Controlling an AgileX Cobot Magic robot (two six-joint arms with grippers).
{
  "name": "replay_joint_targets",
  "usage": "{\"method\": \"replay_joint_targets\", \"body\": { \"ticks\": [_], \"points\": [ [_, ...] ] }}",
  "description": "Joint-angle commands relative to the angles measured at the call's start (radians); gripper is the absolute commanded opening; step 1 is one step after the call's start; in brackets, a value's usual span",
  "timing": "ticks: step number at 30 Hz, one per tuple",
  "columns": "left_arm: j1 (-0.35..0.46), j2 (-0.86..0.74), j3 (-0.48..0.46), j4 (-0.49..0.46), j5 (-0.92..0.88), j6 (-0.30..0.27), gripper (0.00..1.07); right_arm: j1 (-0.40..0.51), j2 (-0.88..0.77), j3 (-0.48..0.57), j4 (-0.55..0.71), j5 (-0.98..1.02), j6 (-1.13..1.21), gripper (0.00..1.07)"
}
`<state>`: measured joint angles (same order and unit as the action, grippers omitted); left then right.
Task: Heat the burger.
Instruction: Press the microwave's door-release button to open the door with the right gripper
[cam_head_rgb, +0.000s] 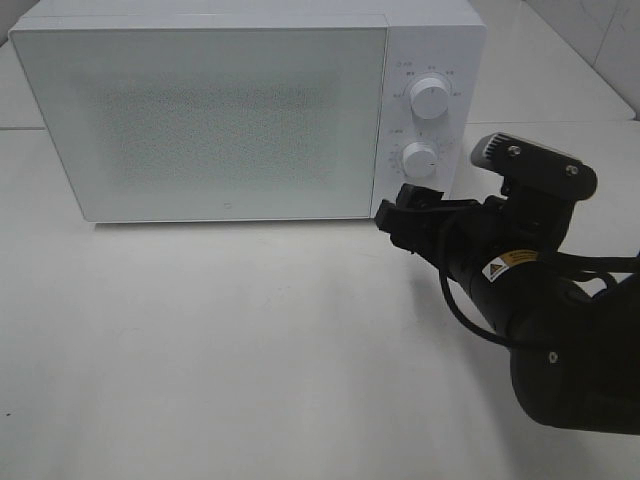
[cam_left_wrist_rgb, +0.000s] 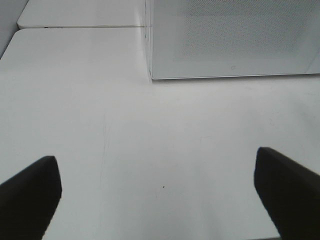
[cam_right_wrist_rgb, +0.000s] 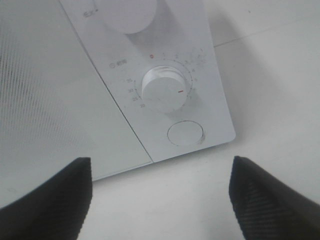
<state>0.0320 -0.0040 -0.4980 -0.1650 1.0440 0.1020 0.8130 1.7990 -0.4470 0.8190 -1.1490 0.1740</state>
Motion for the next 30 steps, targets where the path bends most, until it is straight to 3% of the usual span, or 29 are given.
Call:
{"method": "replay_joint_targets", "body": {
  "ticks": [1, 3, 7, 11, 12, 14, 15, 17, 18, 19, 30],
  "points": [
    [0.004, -0.022, 0.002, -0.003, -0.017, -0.008, 1.01, 0.005, -0.006, -0.007, -0.006, 0.014, 0.425, 0.70],
    [0.004, -0.022, 0.002, -0.003, -0.017, -0.008, 1.01, 0.005, -0.006, -0.007, -0.007, 0.014, 0.497, 0.66],
    [0.004, -0.022, 0.002, -0.003, -0.017, -0.008, 1.01, 0.005, -0.006, -0.007, -0.007, 0.014, 0.881, 0.55],
    [0.004, -0.022, 0.002, -0.003, -0.017, -0.008, 1.01, 0.005, -0.006, -0.007, -0.006, 0.014, 1.055, 0.45],
    [0.004, -0.022, 0.002, -0.003, -0.017, -0.008, 1.01, 0.005, -0.006, -0.007, -0.006, 0.014, 1.118, 0.36],
    [0.004, -0.022, 0.002, -0.003, -0.017, -0.008, 1.01, 0.005, -0.006, -0.007, -0.005, 0.014, 1.139, 0.30],
    [0.004, -0.022, 0.002, -0.003, -0.017, -0.008, 1.01, 0.005, -0.006, -0.007, -0.003, 0.019, 1.172, 0.20],
    [0.004, -0.022, 0.002, -0.003, -0.017, -0.008, 1.01, 0.005, -0.006, -0.007, -0.003, 0.027, 1.187, 0.14],
    [0.004, -0.022, 0.002, -0.003, -0.017, -0.008, 1.01, 0.001, -0.006, -0.007, 0.002, 0.046, 1.209, 0.04],
    [0.004, -0.022, 0.002, -0.003, -0.017, -0.008, 1.01, 0.001, -0.006, -0.007, 0.002, 0.058, 1.213, 0.00],
    [0.004, -0.022, 0.002, -0.003, -0.017, -0.008, 1.01, -0.032, 0.012, -0.017, -0.007, 0.144, 1.191, 0.00]
  ]
}}
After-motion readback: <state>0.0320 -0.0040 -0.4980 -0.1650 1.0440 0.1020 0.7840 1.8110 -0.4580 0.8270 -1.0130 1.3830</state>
